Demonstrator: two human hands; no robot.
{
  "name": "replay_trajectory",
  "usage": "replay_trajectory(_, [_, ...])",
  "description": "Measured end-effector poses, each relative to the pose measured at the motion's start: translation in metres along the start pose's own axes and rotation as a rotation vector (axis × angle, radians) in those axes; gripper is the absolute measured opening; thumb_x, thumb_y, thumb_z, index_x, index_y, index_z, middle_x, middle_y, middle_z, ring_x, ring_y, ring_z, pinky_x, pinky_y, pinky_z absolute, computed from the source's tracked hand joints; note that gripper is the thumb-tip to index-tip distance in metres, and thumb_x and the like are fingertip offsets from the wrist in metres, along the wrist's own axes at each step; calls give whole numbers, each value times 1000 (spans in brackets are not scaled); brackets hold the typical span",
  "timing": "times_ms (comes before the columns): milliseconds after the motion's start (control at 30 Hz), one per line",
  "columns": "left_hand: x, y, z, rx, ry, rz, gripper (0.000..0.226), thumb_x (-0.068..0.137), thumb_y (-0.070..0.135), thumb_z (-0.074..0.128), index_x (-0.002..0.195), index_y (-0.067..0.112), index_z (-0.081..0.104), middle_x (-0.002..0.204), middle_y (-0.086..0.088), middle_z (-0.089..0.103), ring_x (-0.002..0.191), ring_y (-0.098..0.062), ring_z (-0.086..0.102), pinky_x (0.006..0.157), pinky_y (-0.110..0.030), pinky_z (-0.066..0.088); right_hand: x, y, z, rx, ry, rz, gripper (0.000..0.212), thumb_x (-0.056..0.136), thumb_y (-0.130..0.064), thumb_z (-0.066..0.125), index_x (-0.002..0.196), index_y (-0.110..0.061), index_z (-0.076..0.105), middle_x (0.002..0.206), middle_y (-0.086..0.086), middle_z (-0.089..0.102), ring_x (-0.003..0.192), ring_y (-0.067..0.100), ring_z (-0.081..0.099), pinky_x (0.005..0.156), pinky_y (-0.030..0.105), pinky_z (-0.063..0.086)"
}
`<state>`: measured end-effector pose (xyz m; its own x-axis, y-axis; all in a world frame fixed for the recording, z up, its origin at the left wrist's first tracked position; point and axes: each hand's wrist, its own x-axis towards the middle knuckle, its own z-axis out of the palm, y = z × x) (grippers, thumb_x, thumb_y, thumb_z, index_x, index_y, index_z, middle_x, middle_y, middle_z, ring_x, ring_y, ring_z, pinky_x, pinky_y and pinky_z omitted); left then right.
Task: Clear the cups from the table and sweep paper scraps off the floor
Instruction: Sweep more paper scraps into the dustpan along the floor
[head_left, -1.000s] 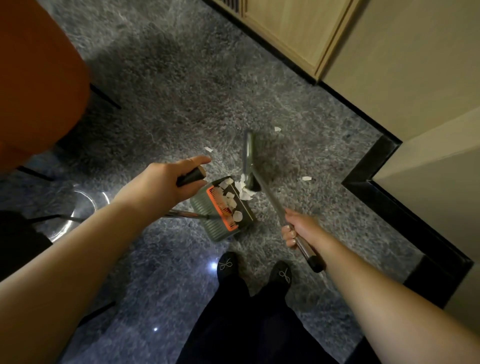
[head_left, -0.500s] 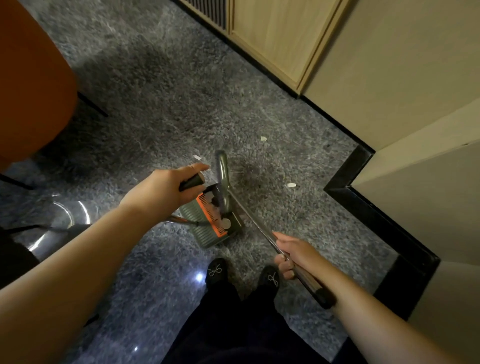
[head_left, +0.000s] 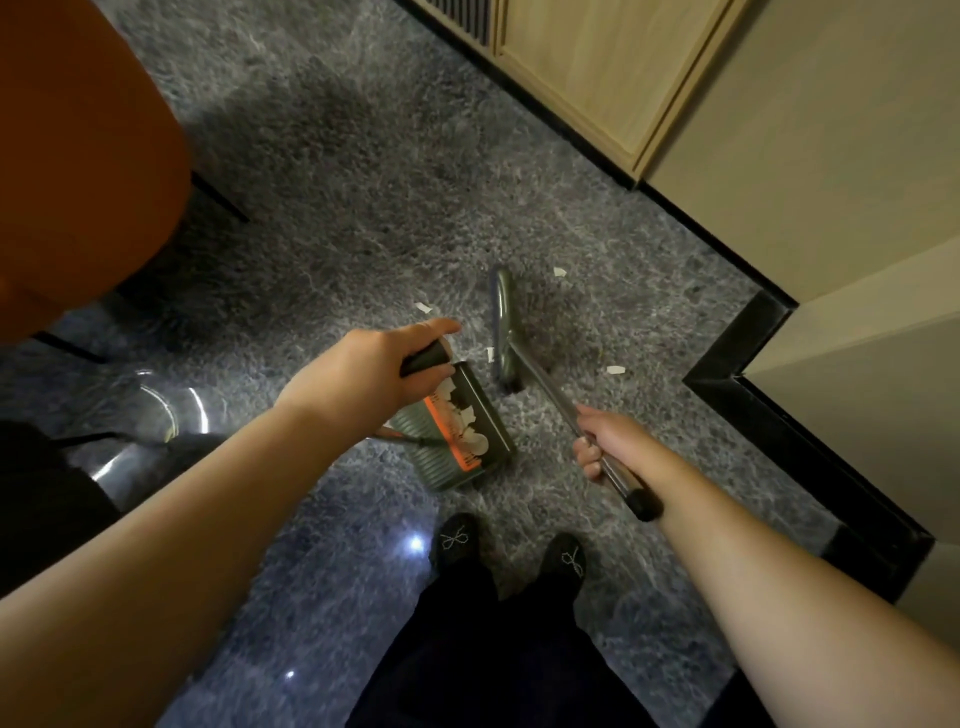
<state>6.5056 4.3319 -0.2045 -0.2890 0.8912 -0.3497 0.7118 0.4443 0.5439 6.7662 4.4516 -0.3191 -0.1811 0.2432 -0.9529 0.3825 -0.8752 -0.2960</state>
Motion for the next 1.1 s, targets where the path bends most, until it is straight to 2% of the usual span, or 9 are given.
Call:
replay_trajectory(167, [-2,2,0,10,-10,-5,50,90,48,62,134,60,39,95,14,65,83,-9,65,71,-35,58,-9,-1,1,-84,-45,75,40,104,-16,32,140,-31,38,53,2,38,30,6,33,30,14,27])
replay_trajectory(333, [-7,4,1,16,-26,-9,51,91,48,61,134,60,38,100,9,68,84,-13,66,70,-39,59,-43,24,-16,-194,-71,75,39,102,-15,38,138,-29,43,47,1,47,33,5,36,31,14,29])
replay_trajectory(500, [-11,1,0,9,-32,-2,51,90,46,63,136,57,42,99,9,67,84,-13,65,69,-34,57,-80,38,-32,-68,-118,25,44,101,-12,39,144,-24,38,52,4,48,34,7,38,31,17,32])
replay_trajectory(633, [-9,-8,-3,-5,12,-20,50,90,46,64,134,57,43,83,18,59,68,3,54,57,-16,43,-98,44,-38,-100,-33,-88,45,101,-16,42,145,-22,37,60,1,52,33,6,43,32,18,34])
replay_trajectory(700, [-3,-7,-5,-14,24,-33,51,89,45,65,133,58,42,88,14,61,71,0,57,59,-19,44,-99,42,-45,-128,51,-148,45,101,-17,42,146,-19,38,67,-1,48,32,2,44,31,17,35])
replay_trajectory(800, [9,2,-9,-45,29,-59,50,88,47,65,131,60,43,92,13,64,74,2,60,64,-25,49,-93,28,-65,52,87,-142,46,103,-13,38,148,-18,33,53,6,46,29,9,39,31,17,32])
replay_trajectory(933, [31,18,-14,-56,49,-86,46,86,47,67,128,56,51,83,22,63,66,6,59,59,-19,47,-74,1,-111,170,104,-79,48,104,-13,30,150,-23,25,48,5,40,29,11,36,31,18,31])
replay_trajectory(1100, [56,39,-8,-77,63,-144,47,88,41,68,130,54,52,96,8,66,77,-2,61,71,-28,51,-43,-27,-165,205,158,-14,40,104,-13,29,143,-21,34,47,4,38,31,12,36,32,18,31])
